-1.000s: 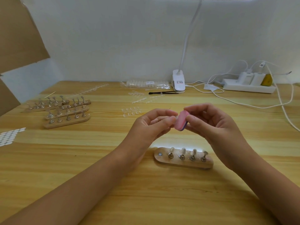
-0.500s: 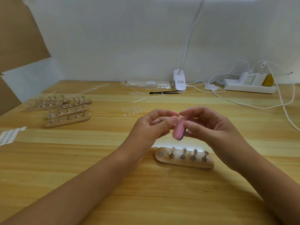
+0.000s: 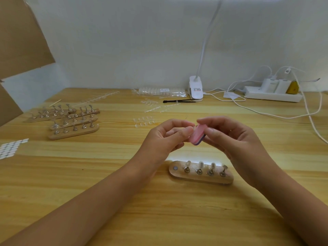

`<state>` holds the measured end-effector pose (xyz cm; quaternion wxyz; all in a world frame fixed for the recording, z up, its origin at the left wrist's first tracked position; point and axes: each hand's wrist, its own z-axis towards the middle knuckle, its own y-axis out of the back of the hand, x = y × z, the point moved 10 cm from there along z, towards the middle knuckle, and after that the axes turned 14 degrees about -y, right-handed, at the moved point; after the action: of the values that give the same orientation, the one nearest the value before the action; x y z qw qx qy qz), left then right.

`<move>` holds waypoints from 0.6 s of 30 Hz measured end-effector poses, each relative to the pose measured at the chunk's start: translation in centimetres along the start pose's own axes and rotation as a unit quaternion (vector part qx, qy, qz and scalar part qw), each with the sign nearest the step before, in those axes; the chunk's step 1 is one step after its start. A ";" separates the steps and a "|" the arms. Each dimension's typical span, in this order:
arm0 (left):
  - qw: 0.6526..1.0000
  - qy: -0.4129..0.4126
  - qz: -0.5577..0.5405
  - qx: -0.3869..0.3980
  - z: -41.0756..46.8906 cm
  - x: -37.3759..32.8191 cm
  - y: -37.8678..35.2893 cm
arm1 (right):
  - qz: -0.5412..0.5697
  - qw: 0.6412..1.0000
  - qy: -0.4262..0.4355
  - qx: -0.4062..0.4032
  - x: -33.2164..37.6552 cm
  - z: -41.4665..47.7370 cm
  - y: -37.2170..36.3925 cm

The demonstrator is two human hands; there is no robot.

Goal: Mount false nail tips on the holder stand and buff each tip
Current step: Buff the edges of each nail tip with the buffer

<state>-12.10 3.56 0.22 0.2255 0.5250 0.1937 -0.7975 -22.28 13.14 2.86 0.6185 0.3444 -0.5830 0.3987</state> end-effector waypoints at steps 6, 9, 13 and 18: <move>1.000 0.006 -0.006 0.004 0.0 0.0 -0.2 | 0.016 0.999 0.017 -0.038 0.4 -0.1 0.7; 1.000 0.010 -0.006 0.005 0.0 0.1 -0.2 | -0.006 1.000 0.008 -0.024 0.1 0.0 0.3; 1.000 0.011 -0.014 0.005 0.0 0.0 -0.4 | 0.006 0.999 0.019 -0.042 0.4 -0.1 0.8; 1.000 0.010 -0.019 0.008 -0.1 -0.1 -0.4 | -0.007 0.999 0.016 -0.027 0.4 -0.2 0.2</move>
<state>-12.24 3.96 0.36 0.2043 0.5306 0.1995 -0.7981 -22.38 13.44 3.23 0.6399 0.3250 -0.5812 0.3836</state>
